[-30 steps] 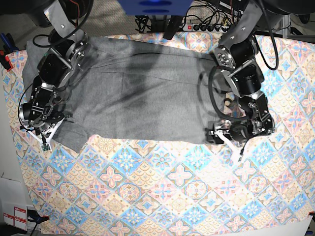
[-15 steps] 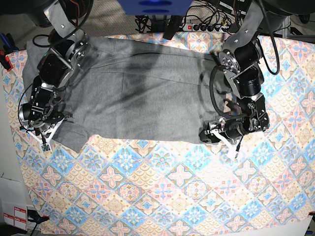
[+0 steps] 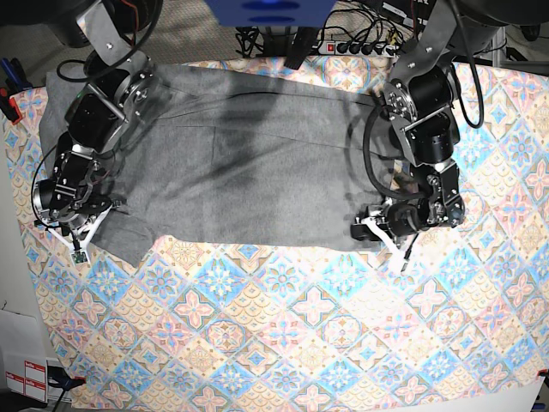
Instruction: Fold the T-shirt properly
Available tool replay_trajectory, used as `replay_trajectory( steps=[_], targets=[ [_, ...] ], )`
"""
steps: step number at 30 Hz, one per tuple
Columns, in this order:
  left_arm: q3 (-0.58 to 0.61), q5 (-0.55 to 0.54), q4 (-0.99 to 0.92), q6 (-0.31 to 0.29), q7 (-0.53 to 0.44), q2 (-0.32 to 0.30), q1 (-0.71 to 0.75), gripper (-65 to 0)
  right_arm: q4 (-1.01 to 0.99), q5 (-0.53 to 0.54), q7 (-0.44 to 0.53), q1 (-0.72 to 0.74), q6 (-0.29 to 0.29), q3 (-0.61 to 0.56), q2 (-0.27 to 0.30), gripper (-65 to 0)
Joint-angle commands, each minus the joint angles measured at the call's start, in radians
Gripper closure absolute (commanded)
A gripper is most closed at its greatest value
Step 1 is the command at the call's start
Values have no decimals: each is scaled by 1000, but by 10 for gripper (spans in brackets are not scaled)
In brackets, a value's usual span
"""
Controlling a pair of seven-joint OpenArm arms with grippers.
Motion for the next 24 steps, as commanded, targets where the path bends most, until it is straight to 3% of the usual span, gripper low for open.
replay_trajectory(
  steps=[1,5,12,20,24],
  targets=[
    [6,31,-16,6,33,4,-9,-100,18,7,15,26,-4,-2,13,-14],
    [7,34,-20,6,33,1,-8,-33,20,7,16,26,-4,-2,13,-14],
    [4,29,36,6,45,-11,-3,-27,23,7,18,26,-4,4,13,-11],
    [6,-35,463,6,276,-10,78,-26,67,10,20,18,-4,6,13,-11],
    [7,-44,504,6,300,-14,87,-27,66,10,20,18,-4,6,13,-11]
  ],
)
